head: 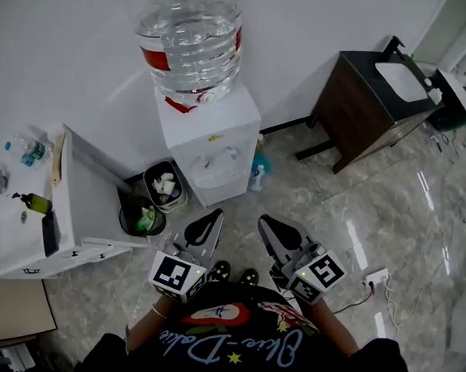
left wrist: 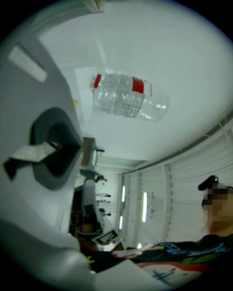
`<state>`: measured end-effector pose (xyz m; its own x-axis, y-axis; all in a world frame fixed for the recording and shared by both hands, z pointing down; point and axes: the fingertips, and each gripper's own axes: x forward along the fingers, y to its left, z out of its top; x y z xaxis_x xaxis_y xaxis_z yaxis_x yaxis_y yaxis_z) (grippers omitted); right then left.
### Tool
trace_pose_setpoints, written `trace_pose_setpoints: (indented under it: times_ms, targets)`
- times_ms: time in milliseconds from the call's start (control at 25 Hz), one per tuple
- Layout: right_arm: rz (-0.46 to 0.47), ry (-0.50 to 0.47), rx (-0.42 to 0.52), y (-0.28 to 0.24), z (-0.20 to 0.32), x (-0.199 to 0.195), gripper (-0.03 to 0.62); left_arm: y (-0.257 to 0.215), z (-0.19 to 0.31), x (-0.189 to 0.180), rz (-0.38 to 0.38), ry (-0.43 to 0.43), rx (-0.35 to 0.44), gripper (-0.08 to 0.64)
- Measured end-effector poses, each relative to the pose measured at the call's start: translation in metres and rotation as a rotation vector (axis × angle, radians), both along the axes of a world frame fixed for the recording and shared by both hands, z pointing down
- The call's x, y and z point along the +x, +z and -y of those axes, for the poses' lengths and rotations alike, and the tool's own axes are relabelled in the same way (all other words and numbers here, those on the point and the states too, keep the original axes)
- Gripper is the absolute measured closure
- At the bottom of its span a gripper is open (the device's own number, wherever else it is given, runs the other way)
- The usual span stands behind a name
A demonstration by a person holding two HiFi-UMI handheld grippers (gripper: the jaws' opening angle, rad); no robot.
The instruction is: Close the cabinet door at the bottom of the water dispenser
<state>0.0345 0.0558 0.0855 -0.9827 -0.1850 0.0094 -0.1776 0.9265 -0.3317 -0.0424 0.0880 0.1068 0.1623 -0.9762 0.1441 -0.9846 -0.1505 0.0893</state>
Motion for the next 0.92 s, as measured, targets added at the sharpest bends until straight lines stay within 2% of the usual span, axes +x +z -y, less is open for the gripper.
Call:
trace_pose_setpoints:
  times_ms: [200,600,920]
  targets:
    - [0.004,-0.019,-0.012,0.002,-0.008,-0.003,0.577,0.001,-0.007,-0.007,-0.032,-0.017,0.004,0.563]
    - [-0.012,0.047,-0.026,0.006,-0.005,0.006,0.577,0.007,-0.007,-0.006,-0.090,-0.003,-0.003,0.563]
    - [-0.017,0.082,-0.026,0.007,-0.005,0.012,0.577,0.010,-0.008,-0.005,-0.071,0.012,-0.005,0.563]
